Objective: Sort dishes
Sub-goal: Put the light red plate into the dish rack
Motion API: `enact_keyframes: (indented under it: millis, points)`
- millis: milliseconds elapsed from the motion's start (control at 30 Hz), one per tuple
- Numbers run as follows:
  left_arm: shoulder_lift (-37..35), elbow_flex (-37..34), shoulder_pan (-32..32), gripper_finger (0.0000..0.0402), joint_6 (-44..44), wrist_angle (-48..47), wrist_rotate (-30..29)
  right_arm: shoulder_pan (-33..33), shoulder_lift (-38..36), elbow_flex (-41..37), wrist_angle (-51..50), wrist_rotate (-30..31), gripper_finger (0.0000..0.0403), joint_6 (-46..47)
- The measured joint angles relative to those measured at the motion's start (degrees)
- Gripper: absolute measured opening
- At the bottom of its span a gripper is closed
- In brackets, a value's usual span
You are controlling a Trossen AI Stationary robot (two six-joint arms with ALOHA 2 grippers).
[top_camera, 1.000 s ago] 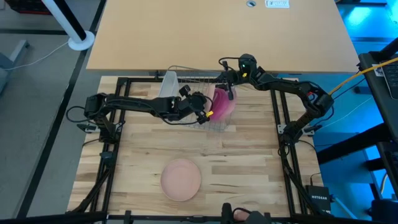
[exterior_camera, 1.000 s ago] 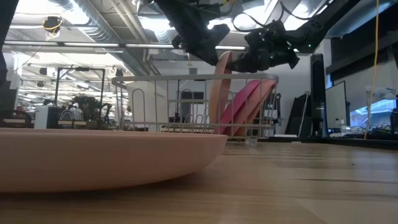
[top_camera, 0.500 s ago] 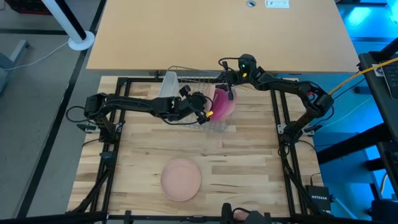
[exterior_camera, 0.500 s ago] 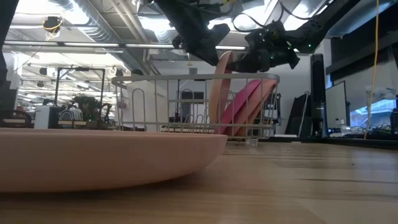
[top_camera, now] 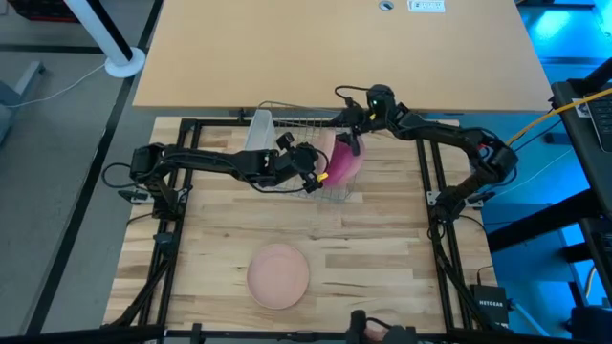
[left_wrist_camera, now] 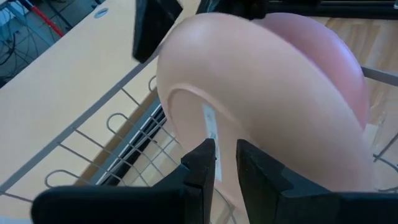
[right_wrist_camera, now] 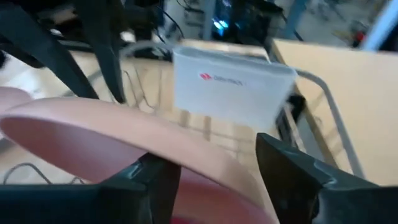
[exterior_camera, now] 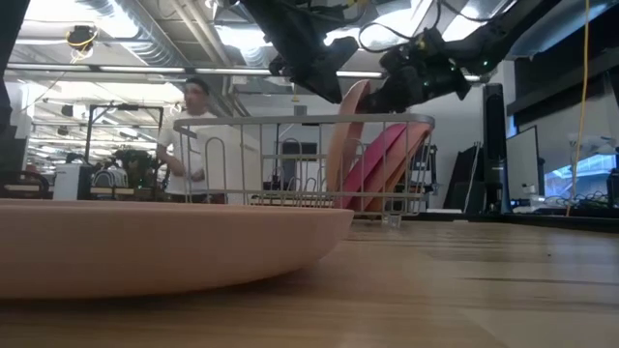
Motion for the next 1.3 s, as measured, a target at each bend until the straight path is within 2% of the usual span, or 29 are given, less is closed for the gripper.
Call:
enact_keyframes:
  millis: [200,400,567,800,1067,1200,1300]
  points:
    - [0.0,0.0,-0.26,0.006,0.0,-0.02,-0.33,-0.04,-5.34,0.0,-9.83,9.71,0.0213,-0.2]
    - [0.0,0.0,-0.26,0.006,0.0,0.02,-0.41,-0.02,-7.13,0.0,-15.98,10.54,0.0214,-0.17]
    - [0.0,0.0,-0.61,0.006,0.0,-0.13,-0.57,-0.03,-7.11,0.0,-21.22,13.6,0.0214,-0.21]
    - [0.0,0.0,-1.86,0.006,-0.28,-0.42,-0.57,-0.04,-7.09,0.02,-22.73,19.56,0.0214,-1.77]
    - [-0.02,0.21,-4.54,0.006,-0.39,-0.68,-0.56,-0.04,-8.16,0.02,-22.81,23.16,0.0214,-3.21]
    - [-1.17,1.82,-6.71,0.006,-1.74,-4.82,-0.54,-0.04,-11.26,0.02,-23.28,25.92,0.0214,-6.35]
    - [-3.13,3.23,-9.0,0.006,-7.37,-9.74,-0.57,-0.04,-14.64,0.02,-24.44,28.05,0.0214,-6.7]
